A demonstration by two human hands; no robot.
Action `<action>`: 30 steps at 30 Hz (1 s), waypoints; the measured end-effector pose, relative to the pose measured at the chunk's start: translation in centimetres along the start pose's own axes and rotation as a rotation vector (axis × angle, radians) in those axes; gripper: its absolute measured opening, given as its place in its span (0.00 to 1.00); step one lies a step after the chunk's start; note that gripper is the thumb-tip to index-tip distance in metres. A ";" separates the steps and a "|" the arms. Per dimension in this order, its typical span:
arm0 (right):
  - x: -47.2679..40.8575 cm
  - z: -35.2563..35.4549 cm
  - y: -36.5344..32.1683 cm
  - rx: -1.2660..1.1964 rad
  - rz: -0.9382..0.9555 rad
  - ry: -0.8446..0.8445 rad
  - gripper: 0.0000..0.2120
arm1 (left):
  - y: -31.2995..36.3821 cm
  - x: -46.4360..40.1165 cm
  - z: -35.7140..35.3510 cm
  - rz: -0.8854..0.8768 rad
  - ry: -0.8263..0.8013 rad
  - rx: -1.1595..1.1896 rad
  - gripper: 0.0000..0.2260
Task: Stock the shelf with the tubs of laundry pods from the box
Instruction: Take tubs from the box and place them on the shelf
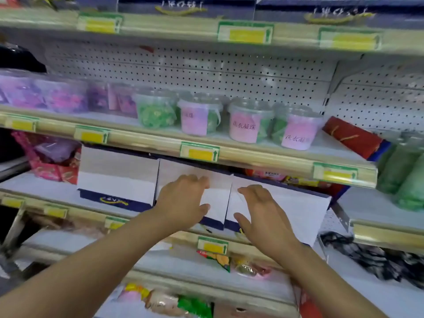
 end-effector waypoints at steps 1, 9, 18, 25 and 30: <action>0.8 -1.4 -0.5 -0.019 -0.022 -0.057 0.23 | -0.8 1.1 -1.3 0.012 -0.046 0.024 0.18; 8.7 -13.5 -4.5 -0.090 -0.191 -0.365 0.23 | -8.6 10.6 -12.7 0.106 -0.322 0.167 0.17; 22.4 -29.5 -6.1 -0.137 -0.388 -0.711 0.21 | -15.1 24.9 -29.3 0.173 -0.635 0.261 0.14; 31.7 -41.5 -4.7 -0.157 -0.479 -0.909 0.20 | -17.7 35.0 -42.9 0.386 -0.824 0.304 0.13; 38.4 -51.9 -2.8 -0.278 -0.617 -0.977 0.16 | -18.9 40.9 -55.6 0.547 -0.934 0.339 0.20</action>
Point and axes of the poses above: each hand's wrist, its own x-axis away from the middle knuckle, its own z-axis out of the back of the hand, y = z × x, the point moved 7 cm from there along -x, towards the middle knuckle
